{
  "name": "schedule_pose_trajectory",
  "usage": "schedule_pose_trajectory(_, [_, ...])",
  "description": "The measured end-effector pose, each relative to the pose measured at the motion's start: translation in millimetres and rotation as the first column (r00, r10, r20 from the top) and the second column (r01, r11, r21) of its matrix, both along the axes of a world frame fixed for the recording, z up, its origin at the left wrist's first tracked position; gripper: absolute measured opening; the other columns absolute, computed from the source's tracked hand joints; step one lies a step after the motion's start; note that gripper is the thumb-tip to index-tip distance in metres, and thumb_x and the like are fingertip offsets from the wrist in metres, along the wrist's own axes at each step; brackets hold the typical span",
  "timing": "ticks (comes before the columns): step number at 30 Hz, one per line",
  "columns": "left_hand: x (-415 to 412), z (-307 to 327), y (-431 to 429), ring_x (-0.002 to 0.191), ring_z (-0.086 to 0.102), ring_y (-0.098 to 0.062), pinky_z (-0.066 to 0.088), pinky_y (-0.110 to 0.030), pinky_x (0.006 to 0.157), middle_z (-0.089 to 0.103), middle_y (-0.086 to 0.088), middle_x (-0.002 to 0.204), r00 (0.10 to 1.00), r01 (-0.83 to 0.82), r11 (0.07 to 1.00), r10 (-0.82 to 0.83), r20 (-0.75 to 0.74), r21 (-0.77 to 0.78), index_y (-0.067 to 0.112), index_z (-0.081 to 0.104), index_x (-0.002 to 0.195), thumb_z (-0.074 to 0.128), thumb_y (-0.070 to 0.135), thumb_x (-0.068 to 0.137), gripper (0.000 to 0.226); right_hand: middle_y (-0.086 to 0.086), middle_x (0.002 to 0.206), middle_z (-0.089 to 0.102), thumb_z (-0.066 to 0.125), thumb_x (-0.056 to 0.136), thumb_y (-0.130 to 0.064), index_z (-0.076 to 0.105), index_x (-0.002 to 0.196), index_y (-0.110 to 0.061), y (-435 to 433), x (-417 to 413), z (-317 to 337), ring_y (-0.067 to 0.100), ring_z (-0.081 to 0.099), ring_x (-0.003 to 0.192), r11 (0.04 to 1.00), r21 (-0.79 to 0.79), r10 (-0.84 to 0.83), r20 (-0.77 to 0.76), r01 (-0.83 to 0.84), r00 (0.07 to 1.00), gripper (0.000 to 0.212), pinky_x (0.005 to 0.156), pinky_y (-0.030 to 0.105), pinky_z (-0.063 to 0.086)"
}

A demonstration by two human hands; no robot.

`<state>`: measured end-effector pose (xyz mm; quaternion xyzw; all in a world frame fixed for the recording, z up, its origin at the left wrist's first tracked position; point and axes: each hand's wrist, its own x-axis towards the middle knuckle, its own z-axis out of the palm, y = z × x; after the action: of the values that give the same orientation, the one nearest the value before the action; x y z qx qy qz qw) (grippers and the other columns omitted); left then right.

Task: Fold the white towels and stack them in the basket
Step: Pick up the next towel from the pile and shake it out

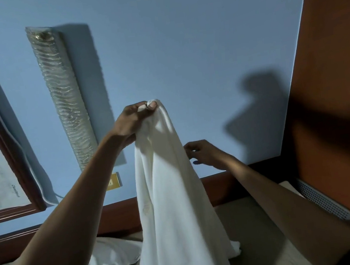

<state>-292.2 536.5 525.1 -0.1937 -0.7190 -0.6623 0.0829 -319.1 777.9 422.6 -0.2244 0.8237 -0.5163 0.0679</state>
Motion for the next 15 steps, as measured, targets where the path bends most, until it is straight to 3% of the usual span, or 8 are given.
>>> schedule_pose_trajectory(2, [-0.6,-2.0,-2.7,0.069,0.061,-0.024,0.055,-0.030,0.063,0.060,-0.013,0.080,1.000,-0.010,1.000,0.010,0.007,0.004,0.006,0.058,0.091,0.066,0.031,0.099,0.028,0.002,0.113,0.073,0.051,0.104,-0.046,0.073,0.113,-0.015,-1.1,5.6,1.8,0.013,0.069,0.097,0.978,-0.199,0.107,0.185,-0.069,0.977,0.039,0.097,0.037,0.055])
schedule_pose_trajectory(3, [-1.4,-4.5,-4.1,0.070,0.062,-0.024,0.056,-0.030,0.063,0.061,-0.013,0.080,1.000,-0.015,1.000,0.015,0.013,-0.004,0.006,0.059,0.089,0.066,0.030,0.100,0.027,0.002,0.113,0.073,0.052,0.102,-0.051,0.073,0.112,-0.015,-1.4,5.8,5.2,0.015,0.069,0.098,0.968,-0.237,0.135,0.196,-0.086,0.971,0.042,0.097,0.037,0.055])
schedule_pose_trajectory(8, [-3.6,-15.3,-8.5,0.076,0.063,-0.027,0.056,-0.034,0.069,0.062,-0.017,0.086,0.994,-0.106,0.993,0.104,0.037,0.043,0.006,0.060,0.092,0.067,0.031,0.099,0.027,0.001,0.089,0.064,0.067,0.097,-0.037,0.062,0.087,-0.014,-1.0,-1.1,18.3,0.011,0.065,0.086,0.977,-0.184,0.113,0.023,-0.107,0.993,0.026,0.082,0.027,0.056])
schedule_pose_trajectory(11, [-8.1,-20.8,-15.4,0.071,0.061,-0.025,0.053,-0.031,0.063,0.059,-0.016,0.082,0.970,-0.244,0.963,0.240,0.049,0.114,0.007,0.061,0.090,0.069,0.034,0.098,0.029,-0.001,0.093,0.066,0.061,0.100,-0.042,0.065,0.089,-0.018,5.1,-10.1,16.1,0.013,0.065,0.086,0.977,-0.180,0.133,0.075,-0.118,0.988,0.027,0.079,0.026,0.054])
schedule_pose_trajectory(14, [-13.8,-30.3,-17.9,0.066,0.060,-0.020,0.053,-0.029,0.063,0.060,-0.009,0.076,0.931,-0.366,0.885,0.342,0.132,0.289,0.013,0.063,0.080,0.066,0.033,0.100,0.028,0.000,0.090,0.065,0.058,0.101,-0.044,0.068,0.088,-0.023,2.6,-16.6,5.9,0.013,0.061,0.083,0.962,-0.246,0.166,0.180,-0.118,0.970,0.027,0.076,0.028,0.047])
schedule_pose_trajectory(15, [-16.2,-35.5,-18.6,0.065,0.058,-0.020,0.050,-0.029,0.062,0.060,-0.008,0.074,0.892,-0.452,0.853,0.432,0.135,0.260,0.014,0.065,0.080,0.065,0.034,0.100,0.029,-0.001,0.090,0.066,0.059,0.101,-0.043,0.070,0.088,-0.024,0.2,-18.8,5.1,0.014,0.061,0.084,0.957,-0.271,0.158,0.189,-0.103,0.969,0.025,0.077,0.030,0.046])
